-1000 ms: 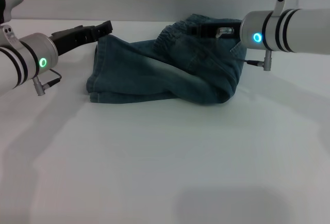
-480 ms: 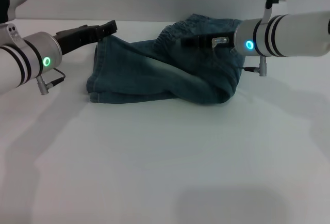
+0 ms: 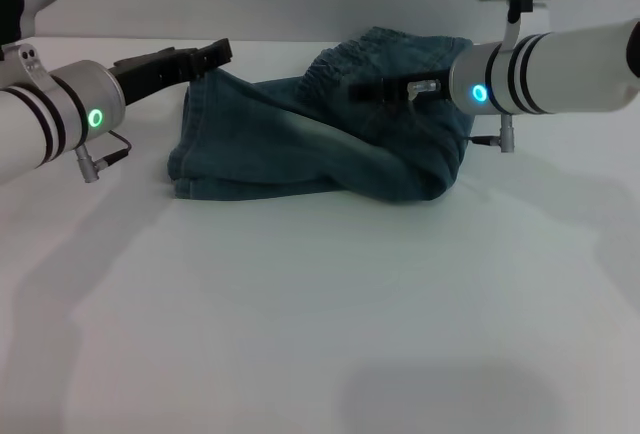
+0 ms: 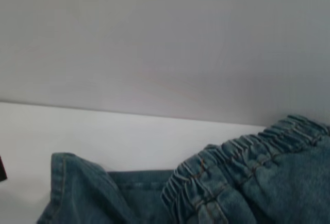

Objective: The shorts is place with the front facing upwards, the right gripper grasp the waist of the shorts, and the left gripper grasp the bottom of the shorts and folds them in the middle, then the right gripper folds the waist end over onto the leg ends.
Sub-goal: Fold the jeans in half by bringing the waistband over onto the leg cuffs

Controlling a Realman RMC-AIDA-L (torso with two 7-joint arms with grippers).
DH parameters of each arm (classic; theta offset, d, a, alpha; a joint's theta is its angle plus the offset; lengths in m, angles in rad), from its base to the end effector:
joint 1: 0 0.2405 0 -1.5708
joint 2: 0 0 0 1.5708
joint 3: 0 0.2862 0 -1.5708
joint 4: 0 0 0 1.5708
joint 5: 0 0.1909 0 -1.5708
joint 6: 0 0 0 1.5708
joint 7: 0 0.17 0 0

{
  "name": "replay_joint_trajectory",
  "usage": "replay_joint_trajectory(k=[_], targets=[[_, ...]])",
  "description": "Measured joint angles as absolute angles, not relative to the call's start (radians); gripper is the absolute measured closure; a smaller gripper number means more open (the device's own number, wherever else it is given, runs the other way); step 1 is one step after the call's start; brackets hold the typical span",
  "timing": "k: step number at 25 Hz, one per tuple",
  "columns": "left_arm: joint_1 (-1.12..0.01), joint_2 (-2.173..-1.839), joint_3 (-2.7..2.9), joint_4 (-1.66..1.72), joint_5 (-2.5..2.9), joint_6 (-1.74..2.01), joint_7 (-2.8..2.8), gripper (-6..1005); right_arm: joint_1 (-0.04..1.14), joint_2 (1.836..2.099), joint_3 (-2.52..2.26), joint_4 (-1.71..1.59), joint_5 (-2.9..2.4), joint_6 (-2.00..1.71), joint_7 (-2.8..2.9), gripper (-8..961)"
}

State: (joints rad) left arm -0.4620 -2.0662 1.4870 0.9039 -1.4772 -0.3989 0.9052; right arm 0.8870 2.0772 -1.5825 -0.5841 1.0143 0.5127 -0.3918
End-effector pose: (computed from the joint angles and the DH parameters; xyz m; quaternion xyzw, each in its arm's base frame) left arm -0.2582 0.4345 -0.0379 -0.7571 -0.4612 -0.2377 0.3970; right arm 0.1898 0.4693 -0.1107 -0.8249 0.4626 0.0845 0.3138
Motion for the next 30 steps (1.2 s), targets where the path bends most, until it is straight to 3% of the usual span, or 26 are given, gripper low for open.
replay_joint_trajectory(k=[13, 30], targets=[[-0.471, -2.065, 1.493, 0.902, -1.477, -0.399, 0.905, 172, 0.910, 2.076, -1.583, -0.536, 1.013, 0.519, -0.334, 178], [-0.470, -2.061, 1.489, 0.899, -1.476, -0.395, 0.908, 172, 0.893, 2.072, -1.583, -0.574, 1.001, 0.513, -0.339, 836]])
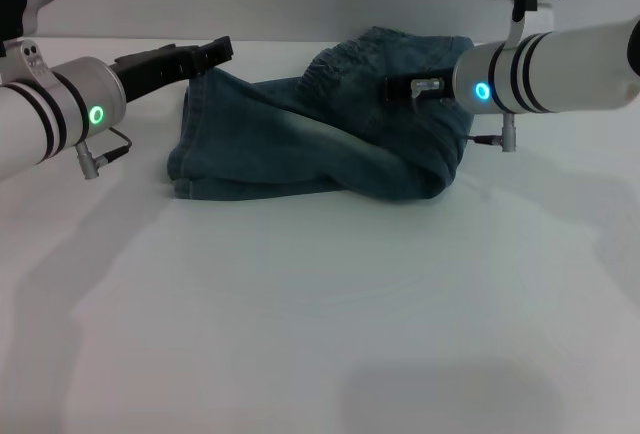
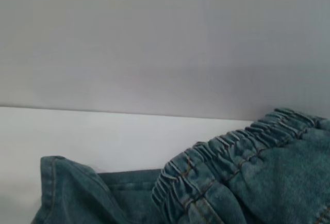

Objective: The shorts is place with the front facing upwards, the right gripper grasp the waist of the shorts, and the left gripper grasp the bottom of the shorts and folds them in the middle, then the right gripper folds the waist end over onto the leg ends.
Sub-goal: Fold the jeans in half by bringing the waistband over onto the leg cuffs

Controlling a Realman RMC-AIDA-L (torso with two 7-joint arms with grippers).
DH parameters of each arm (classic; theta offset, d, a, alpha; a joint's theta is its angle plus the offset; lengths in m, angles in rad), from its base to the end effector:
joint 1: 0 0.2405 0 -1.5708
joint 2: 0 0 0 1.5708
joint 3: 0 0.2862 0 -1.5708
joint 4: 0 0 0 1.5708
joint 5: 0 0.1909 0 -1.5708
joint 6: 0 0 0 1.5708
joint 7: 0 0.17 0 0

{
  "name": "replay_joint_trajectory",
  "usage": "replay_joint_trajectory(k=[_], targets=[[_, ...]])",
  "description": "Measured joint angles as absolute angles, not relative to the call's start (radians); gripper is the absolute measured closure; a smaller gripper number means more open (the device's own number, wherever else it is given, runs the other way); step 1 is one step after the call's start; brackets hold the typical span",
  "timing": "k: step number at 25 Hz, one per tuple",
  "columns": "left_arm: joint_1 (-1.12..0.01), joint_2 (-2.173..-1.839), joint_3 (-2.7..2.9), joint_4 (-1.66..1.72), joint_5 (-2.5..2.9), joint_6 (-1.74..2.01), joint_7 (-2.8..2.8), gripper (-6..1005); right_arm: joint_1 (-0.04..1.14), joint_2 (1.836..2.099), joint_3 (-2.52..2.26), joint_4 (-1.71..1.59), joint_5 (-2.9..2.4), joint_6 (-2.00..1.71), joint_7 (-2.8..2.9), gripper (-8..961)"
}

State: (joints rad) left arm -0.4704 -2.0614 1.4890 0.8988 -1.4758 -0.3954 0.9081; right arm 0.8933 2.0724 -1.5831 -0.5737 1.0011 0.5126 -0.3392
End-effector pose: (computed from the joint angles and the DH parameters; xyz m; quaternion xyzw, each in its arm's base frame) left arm -0.2574 0.4368 -0.0366 -0.7594 -0.4569 -0.2352 0.3991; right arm 0.1923 0.4709 -0.1089 -0.8140 0.4799 0.0853 0.3160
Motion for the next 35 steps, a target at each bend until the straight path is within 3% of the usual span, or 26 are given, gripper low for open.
replay_joint_trajectory(k=[10, 22, 35], targets=[[-0.466, -2.060, 1.491, 0.899, -1.477, -0.398, 0.909, 172, 0.848, 2.074, -1.600, -0.663, 1.000, 0.518, -0.342, 936], [-0.466, -2.061, 1.491, 0.899, -1.477, -0.399, 0.910, 172, 0.742, 2.077, -1.672, -0.876, 0.983, 0.510, -0.366, 937], [-0.461, -2.063, 1.492, 0.902, -1.477, -0.399, 0.910, 172, 0.714, 2.079, -1.793, -0.913, 1.010, 0.527, -0.396, 936]])
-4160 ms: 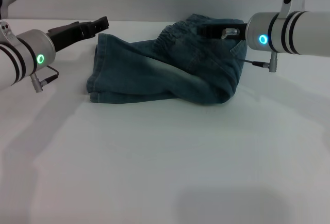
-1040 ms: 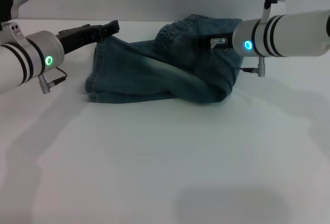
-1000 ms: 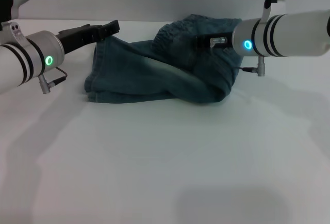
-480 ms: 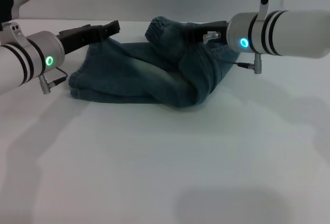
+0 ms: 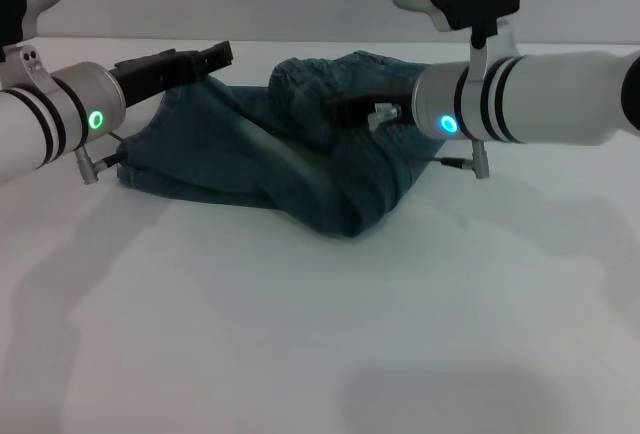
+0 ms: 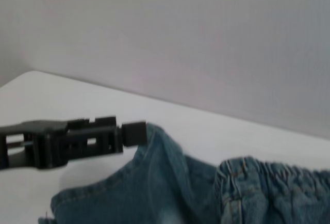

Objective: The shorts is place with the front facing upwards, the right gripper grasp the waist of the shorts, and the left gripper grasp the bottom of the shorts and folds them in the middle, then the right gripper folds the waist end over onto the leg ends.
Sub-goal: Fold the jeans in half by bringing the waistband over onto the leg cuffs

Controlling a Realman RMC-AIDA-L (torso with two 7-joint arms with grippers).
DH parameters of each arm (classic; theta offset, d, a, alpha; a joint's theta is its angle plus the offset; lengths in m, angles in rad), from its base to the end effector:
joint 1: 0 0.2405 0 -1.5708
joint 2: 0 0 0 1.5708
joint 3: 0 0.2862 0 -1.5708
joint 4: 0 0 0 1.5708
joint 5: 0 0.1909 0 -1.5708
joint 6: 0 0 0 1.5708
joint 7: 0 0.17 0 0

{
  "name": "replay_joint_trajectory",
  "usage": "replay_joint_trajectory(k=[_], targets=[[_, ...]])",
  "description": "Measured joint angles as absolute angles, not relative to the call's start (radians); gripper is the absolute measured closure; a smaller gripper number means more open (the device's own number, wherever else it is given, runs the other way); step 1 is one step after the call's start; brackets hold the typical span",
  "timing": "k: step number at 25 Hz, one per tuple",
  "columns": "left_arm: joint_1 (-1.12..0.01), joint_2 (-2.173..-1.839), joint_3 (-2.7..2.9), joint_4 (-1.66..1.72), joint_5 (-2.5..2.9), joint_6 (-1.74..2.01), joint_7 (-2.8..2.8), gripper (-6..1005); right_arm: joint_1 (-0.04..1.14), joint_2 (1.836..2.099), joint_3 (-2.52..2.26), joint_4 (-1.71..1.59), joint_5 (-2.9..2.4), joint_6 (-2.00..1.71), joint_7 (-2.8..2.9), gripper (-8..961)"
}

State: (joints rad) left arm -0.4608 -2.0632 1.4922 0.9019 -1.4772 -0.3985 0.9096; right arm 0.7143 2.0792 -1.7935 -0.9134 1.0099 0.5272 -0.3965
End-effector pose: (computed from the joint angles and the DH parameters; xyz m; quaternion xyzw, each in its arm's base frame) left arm -0.2596 0.4339 -0.0381 -0.7592 -0.4592 -0.2340 0.3975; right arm 0.1608 0.4276 -0.1248 -0.8791 0.3729 0.1051 0.2778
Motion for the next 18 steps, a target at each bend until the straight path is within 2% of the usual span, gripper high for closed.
replay_joint_trajectory(k=[18], targets=[[-0.438, -2.062, 1.486, 0.922, -1.477, -0.397, 0.910, 172, 0.621, 2.075, -1.742, -0.961, 1.053, 0.552, -0.383, 836]])
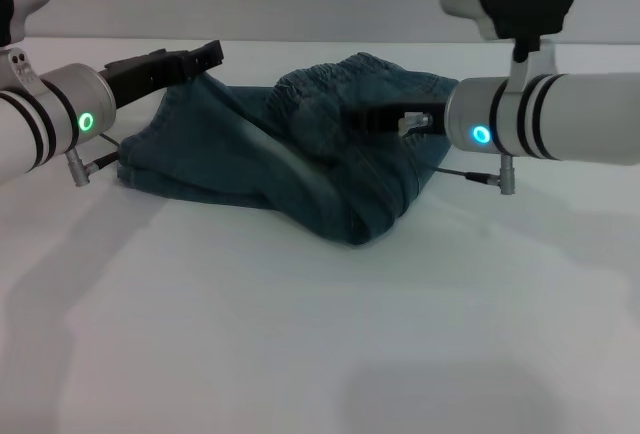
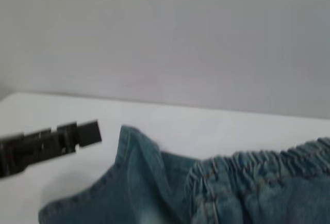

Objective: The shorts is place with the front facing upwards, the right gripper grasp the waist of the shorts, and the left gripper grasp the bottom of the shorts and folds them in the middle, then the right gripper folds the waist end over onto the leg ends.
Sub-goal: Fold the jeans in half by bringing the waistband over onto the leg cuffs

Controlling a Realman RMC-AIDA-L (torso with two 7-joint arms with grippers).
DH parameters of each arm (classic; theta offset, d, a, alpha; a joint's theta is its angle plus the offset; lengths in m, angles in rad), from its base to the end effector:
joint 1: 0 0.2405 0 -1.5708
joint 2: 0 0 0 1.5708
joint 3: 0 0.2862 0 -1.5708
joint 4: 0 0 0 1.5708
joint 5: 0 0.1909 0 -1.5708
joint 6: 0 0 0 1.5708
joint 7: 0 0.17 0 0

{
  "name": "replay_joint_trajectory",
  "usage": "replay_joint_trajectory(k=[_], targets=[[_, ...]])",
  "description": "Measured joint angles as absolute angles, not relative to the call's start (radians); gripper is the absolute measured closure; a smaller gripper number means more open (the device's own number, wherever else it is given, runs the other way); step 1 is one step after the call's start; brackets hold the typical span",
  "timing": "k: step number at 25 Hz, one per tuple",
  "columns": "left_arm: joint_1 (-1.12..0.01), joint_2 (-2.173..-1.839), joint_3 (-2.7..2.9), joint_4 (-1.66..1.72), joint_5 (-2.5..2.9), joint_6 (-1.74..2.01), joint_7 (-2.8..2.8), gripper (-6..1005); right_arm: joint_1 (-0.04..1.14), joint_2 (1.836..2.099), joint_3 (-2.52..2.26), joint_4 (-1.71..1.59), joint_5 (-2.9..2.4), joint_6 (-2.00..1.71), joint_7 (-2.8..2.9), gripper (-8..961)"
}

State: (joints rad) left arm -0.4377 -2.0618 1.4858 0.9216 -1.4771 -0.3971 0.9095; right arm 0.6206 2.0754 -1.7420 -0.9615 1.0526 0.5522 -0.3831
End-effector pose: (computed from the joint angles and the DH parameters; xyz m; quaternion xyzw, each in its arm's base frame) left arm -0.2647 0.4306 -0.0329 -0.7535 -0.4615 -0.2371 0.4038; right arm 0.1841 0.4181 -0.1123 -0.8488 0.4317 0.1311 0.2757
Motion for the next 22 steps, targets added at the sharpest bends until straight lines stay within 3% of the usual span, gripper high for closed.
replay_joint_trajectory(k=[6, 12, 17, 22], targets=[[-0.432, -2.062, 1.489, 0.925, -1.477, -0.397, 0.910, 172, 0.624, 2.078, -1.702, -0.977, 1.053, 0.505, -0.355, 635], [-0.432, -2.060, 1.492, 0.938, -1.477, -0.397, 0.910, 172, 0.740, 2.078, -1.678, -0.857, 1.054, 0.490, -0.317, 406], [-0.435, -2.061, 1.492, 0.939, -1.475, -0.395, 0.910, 172, 0.835, 2.083, -1.694, -0.749, 1.059, 0.514, -0.301, 387], [-0.437, -2.062, 1.492, 0.939, -1.475, -0.394, 0.910, 172, 0.849, 2.085, -1.724, -0.732, 1.081, 0.517, -0.292, 368]])
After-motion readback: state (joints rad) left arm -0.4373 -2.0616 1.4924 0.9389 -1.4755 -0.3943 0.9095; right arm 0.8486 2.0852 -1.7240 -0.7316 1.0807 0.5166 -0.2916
